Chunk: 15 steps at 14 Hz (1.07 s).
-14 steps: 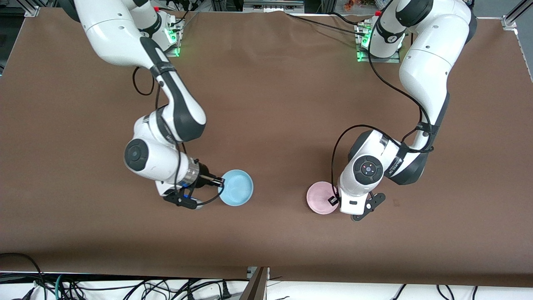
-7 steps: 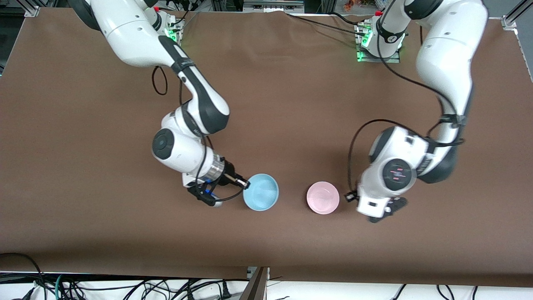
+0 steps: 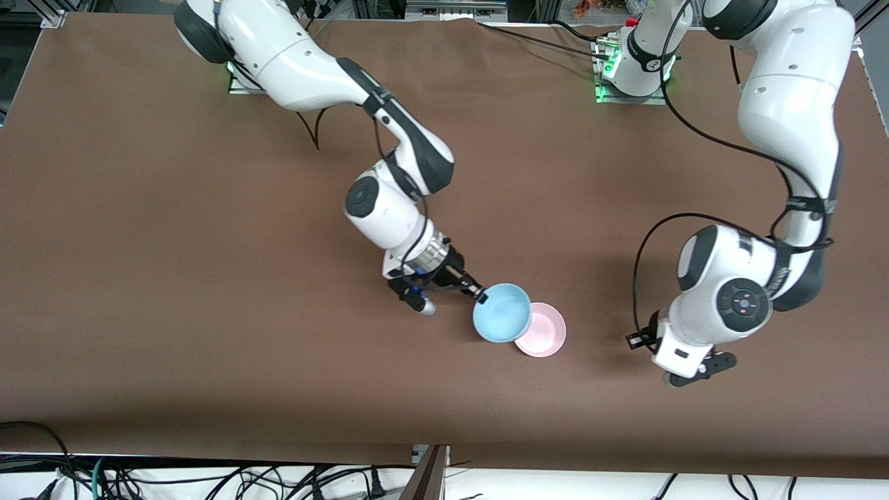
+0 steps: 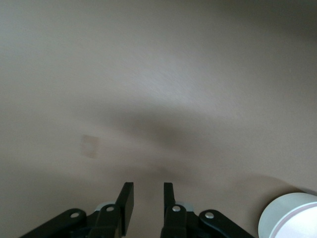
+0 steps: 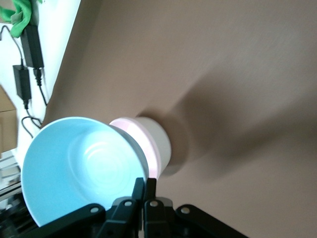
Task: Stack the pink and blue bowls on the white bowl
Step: 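Carry the blue bowl over the pink bowl while the left gripper draws back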
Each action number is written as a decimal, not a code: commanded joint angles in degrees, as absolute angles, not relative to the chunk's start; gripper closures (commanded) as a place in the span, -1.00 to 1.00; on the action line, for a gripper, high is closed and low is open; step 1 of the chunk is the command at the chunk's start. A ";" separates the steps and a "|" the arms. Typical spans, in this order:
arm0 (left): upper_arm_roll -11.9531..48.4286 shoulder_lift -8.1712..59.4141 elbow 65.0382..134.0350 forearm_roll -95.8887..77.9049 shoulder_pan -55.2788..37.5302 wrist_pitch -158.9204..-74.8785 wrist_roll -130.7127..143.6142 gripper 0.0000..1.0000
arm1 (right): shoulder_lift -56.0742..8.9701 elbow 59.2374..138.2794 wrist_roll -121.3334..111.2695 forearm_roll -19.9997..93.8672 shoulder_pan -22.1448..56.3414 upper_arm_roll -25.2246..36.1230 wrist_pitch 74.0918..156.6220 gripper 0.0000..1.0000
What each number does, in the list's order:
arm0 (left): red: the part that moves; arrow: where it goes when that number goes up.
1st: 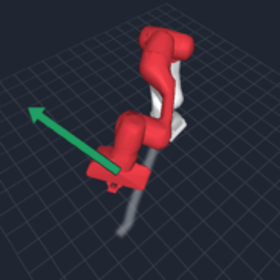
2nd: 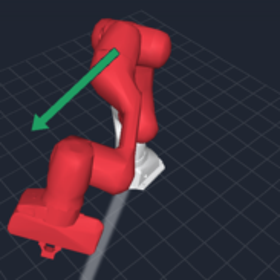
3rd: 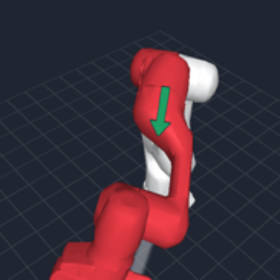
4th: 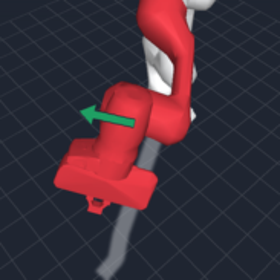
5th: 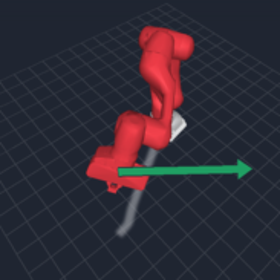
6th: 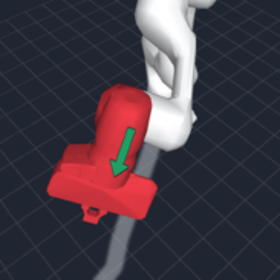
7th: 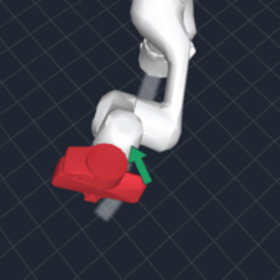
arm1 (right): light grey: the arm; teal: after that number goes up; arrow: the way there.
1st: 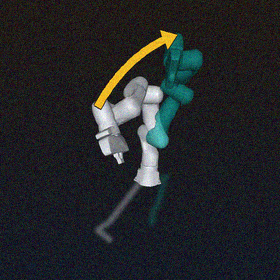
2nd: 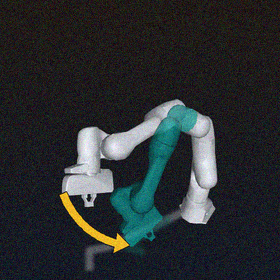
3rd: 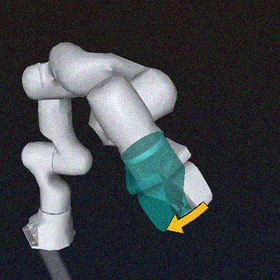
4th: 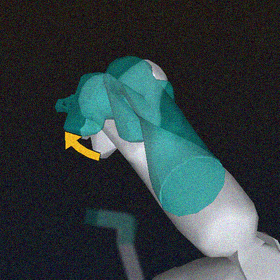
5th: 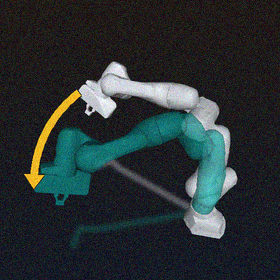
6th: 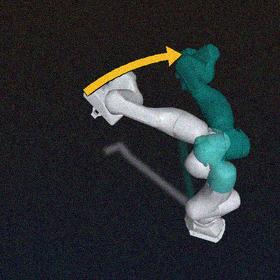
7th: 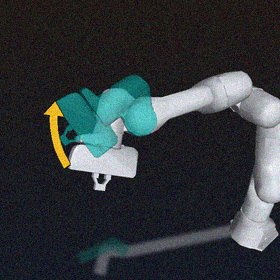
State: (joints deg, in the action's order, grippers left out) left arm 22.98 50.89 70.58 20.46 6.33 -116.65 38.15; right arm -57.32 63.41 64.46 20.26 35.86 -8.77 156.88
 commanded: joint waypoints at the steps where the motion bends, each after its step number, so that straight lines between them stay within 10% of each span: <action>1: 22.76 51.24 71.19 21.97 5.54 -117.60 38.06 0.36 | -63.09 56.70 66.53 21.09 38.40 -8.61 162.31 1.00; 15: 20.13 54.58 70.58 23.03 1.24 -121.29 45.59 0.37 | -71.37 51.07 65.57 21.01 40.34 -8.79 170.07 1.00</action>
State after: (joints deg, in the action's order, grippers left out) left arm 20.78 54.26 70.92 22.28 3.20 -120.90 42.27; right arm -68.82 54.99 66.11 20.26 39.80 -8.77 169.18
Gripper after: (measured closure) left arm 0.683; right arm 0.982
